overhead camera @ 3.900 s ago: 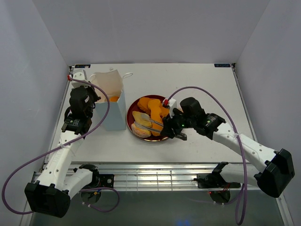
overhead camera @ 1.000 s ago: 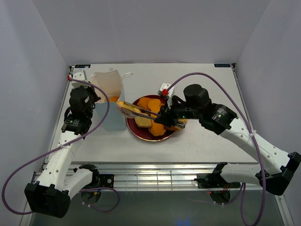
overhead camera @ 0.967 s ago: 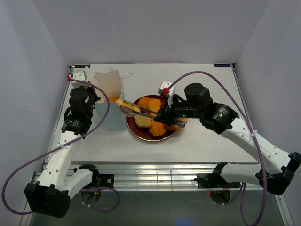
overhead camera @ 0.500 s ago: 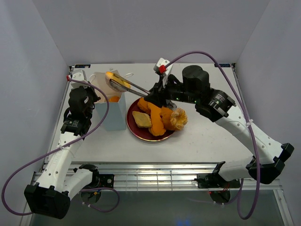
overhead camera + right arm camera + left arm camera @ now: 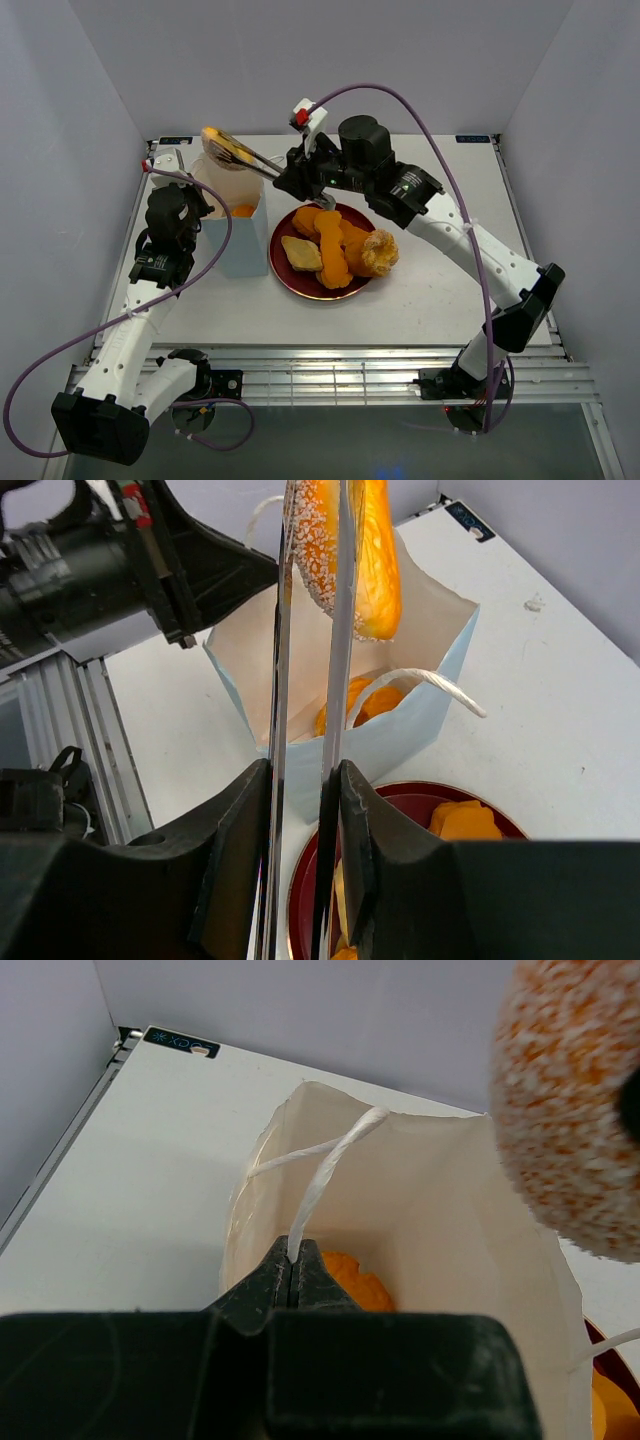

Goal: Place the fake bread into the paper bag

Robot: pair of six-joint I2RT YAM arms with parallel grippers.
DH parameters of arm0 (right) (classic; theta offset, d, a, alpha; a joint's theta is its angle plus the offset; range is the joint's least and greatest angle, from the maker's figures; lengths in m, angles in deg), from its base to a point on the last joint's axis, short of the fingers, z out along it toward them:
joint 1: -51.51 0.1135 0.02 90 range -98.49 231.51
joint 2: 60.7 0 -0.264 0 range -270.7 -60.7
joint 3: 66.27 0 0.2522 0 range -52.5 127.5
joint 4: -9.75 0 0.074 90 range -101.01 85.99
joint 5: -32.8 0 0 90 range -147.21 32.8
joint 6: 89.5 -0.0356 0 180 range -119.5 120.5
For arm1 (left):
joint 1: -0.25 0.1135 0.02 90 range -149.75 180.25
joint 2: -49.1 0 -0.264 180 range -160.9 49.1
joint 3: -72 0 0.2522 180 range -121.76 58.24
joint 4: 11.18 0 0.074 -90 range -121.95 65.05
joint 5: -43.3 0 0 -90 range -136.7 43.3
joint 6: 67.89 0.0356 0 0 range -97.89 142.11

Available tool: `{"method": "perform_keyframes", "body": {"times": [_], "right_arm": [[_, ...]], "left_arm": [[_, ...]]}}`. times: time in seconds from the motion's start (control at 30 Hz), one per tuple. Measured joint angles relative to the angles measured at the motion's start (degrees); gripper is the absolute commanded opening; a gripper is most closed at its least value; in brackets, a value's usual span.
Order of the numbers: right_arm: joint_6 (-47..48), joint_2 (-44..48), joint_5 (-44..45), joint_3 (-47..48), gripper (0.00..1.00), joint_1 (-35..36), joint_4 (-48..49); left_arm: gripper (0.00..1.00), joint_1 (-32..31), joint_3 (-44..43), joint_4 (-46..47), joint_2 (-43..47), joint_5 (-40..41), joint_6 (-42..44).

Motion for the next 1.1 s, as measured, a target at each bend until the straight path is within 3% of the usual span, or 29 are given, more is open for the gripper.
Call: {"method": "perform_keyframes", "body": {"times": [0.23, 0.3, 0.43, 0.53, 0.7, 0.77, 0.9, 1.1], "right_arm": [[-1.0, -3.8, 0.2, 0.0, 0.43, -0.2, 0.0], [-1.3, -4.0, 0.1, 0.0, 0.50, -0.3, -0.1], [-1.7, -4.0, -0.3, 0.1, 0.54, -0.7, 0.0], [-1.7, -4.0, -0.3, 0.1, 0.55, -0.9, 0.0], [-1.9, -3.9, -0.5, 0.1, 0.55, -1.1, 0.0], [-1.9, -3.8, -0.5, 0.1, 0.55, -1.2, 0.1], [-2.1, -2.7, -0.4, 0.0, 0.54, -1.2, 0.0], [-2.4, 2.2, 0.3, -1.6, 0.54, -1.3, 0.5]], "left_arm": [[0.00, 0.0, 0.0, 0.0, 0.0, 0.0, 0.0], [0.05, 0.0, 0.0, 0.0, 0.0, 0.0, 0.0], [0.20, 0.0, 0.0, 0.0, 0.0, -0.2, 0.0], [0.24, 0.0, 0.0, 0.0, 0.0, -0.3, -0.1], [0.52, 0.0, 0.0, -0.1, 0.0, -0.4, 0.2], [0.56, 0.0, 0.0, -0.1, 0.0, -0.4, 0.0], [0.49, 0.0, 0.0, -0.1, 0.0, -0.5, -0.1], [0.30, 0.0, 0.0, 0.0, 0.0, -0.5, -0.1]]}}
